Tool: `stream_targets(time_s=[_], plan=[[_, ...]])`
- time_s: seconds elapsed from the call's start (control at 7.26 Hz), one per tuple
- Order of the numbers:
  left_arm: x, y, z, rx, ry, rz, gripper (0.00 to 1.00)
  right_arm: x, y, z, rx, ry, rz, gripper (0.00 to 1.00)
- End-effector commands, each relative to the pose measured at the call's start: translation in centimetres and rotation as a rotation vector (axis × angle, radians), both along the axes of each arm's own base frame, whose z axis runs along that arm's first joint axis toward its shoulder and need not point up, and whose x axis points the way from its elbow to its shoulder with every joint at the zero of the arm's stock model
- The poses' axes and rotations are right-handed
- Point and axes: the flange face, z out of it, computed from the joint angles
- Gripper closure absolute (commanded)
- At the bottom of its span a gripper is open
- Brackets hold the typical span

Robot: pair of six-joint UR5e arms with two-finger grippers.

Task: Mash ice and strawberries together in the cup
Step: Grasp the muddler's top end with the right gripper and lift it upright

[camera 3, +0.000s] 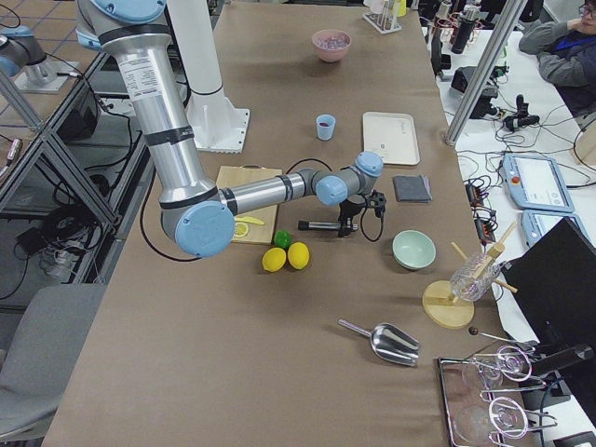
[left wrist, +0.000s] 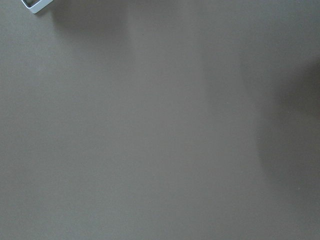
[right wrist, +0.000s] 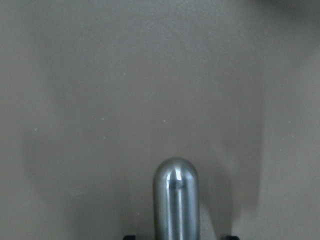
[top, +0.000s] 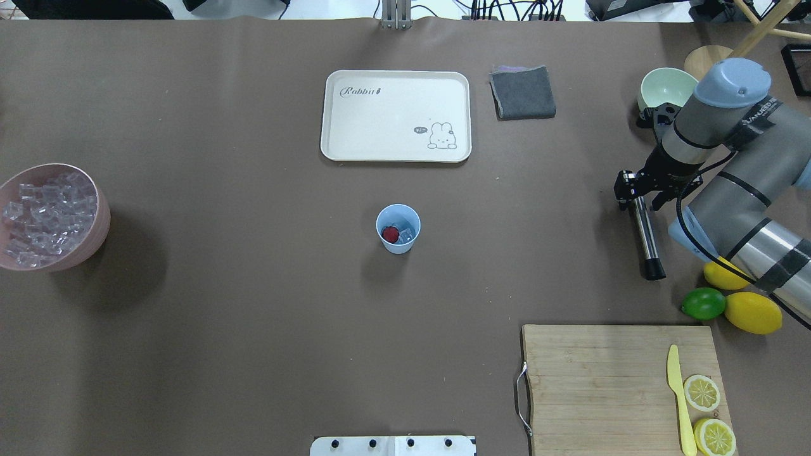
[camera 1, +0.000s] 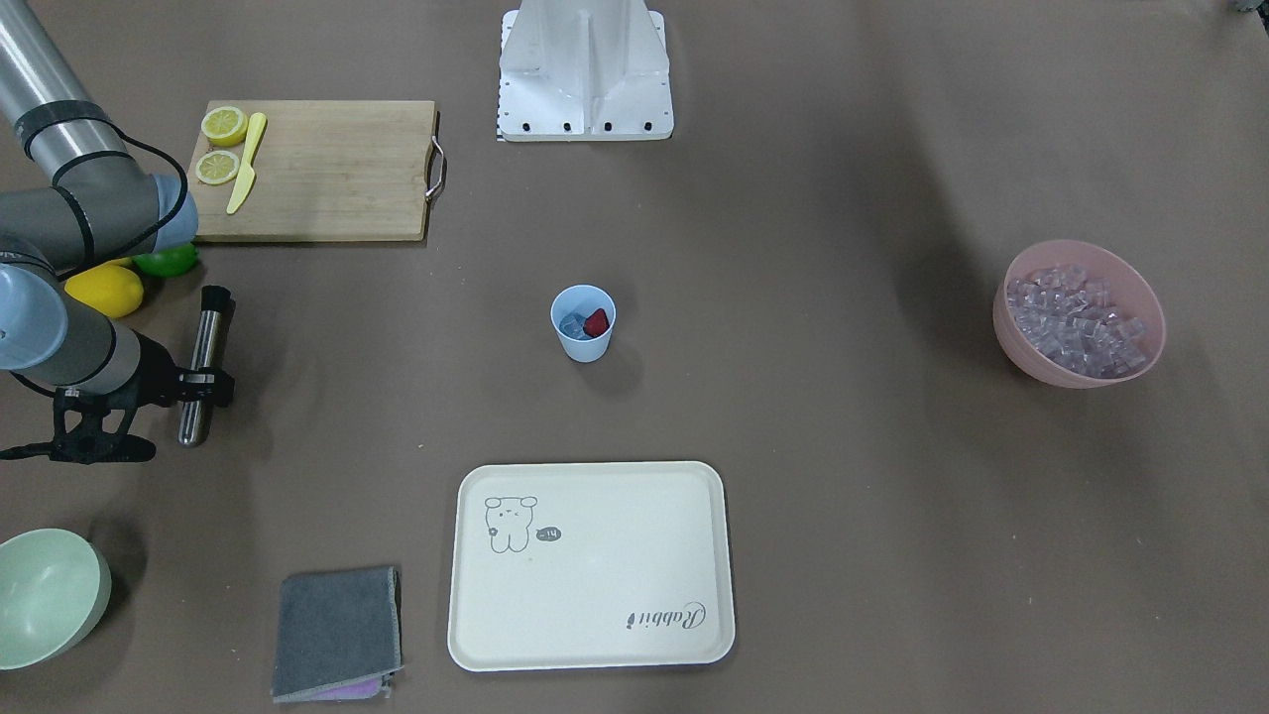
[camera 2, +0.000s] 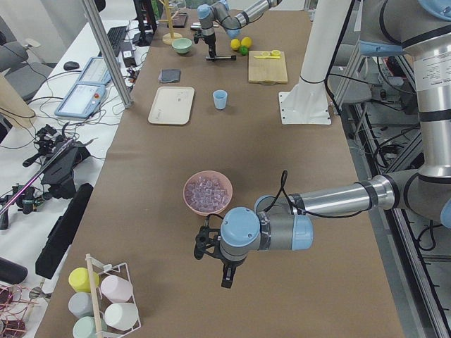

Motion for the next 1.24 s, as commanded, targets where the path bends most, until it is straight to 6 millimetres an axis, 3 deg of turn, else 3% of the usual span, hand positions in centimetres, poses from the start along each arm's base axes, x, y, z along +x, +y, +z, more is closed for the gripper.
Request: stream_targets(time_s=[0.0,0.14,0.28,0.55,0.83,1.1], plan=[[0.0,-0.1,0.0,0.002,0.000,0.001,0.01,-0.1,0.0,-0.4,0.006,-0.007,0.000,0.67],[0.0,-0.1,0.0,0.002,0.000,0.001,0.01,-0.1,-0.1,-1.0,0.011,-0.016,-0.002,1.00],[0.0,-0.1,0.0,0.002,0.000,0.001,0.01,-0.2,-0.1,-1.5,0.014,-0.024,-0.004,1.00],[0.0,-0.1,-0.1,0.001,0.001,0.000,0.01,-0.5,-0.9,-4.9,0.066,-0.045,-0.008,1.00],[0.0,0.0,0.0,-0.004,0.000,-0.003,0.01,-0.6,-1.2,-10.2,0.146,-0.100,-0.002,1.00],[0.1,0.1,0.6,-0.016,0.003,-0.001,0.01,-0.3,0.7,-15.3,0.250,-0.141,-0.004,1.00]])
